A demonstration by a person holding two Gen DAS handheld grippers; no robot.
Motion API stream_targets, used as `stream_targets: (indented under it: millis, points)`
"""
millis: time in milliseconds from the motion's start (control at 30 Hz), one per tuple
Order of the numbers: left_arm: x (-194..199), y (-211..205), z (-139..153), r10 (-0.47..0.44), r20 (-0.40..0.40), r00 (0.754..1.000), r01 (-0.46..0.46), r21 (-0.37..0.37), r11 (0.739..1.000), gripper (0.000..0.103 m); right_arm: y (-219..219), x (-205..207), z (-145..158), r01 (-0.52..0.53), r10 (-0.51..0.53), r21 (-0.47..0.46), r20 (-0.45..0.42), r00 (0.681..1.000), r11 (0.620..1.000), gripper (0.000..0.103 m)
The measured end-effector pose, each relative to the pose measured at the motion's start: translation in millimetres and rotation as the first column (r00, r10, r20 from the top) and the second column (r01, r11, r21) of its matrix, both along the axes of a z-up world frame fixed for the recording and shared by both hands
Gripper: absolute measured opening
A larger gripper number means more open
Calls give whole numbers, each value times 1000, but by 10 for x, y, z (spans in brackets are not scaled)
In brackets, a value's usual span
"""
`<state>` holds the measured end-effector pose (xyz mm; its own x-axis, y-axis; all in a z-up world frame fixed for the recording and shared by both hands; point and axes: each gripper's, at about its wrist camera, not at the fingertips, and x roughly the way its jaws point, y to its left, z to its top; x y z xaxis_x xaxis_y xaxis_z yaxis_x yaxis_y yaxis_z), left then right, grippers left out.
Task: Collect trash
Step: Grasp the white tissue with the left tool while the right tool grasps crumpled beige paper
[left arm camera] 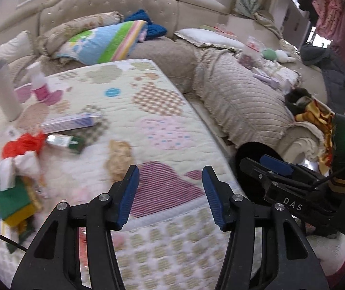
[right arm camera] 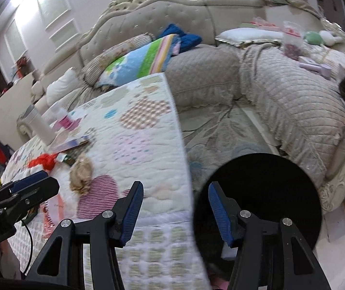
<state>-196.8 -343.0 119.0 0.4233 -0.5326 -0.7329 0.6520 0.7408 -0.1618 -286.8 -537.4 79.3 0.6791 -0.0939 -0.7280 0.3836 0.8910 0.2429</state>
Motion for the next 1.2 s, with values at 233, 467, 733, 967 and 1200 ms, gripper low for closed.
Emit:
stream_targets:
  millis: [233, 467, 733, 967, 1200]
  points:
    - [124, 423, 20, 91, 13, 996, -91, 6, 996, 53, 419, 302, 15, -95, 95, -1, -7, 995, 995, 54]
    - [272, 922, 35, 175, 9, 984, -175, 4, 984, 53, 792, 555, -19, -166, 167, 10, -27, 986, 986, 55]
    - [437, 1575, 11, 275, 15, 961, -276, 29, 961, 53, 1144, 779, -83, -240, 240, 20, -51, 969, 971, 58]
    - [655, 2048, -108, 349, -37, 936, -348, 39, 937, 53, 1217, 990, -175, -255, 256, 25, -78, 963, 967, 61]
    - [883, 1989, -163, 350, -91, 932, -349, 23, 937, 53, 1223, 1263, -343, -259, 263, 48, -116, 958, 965, 62]
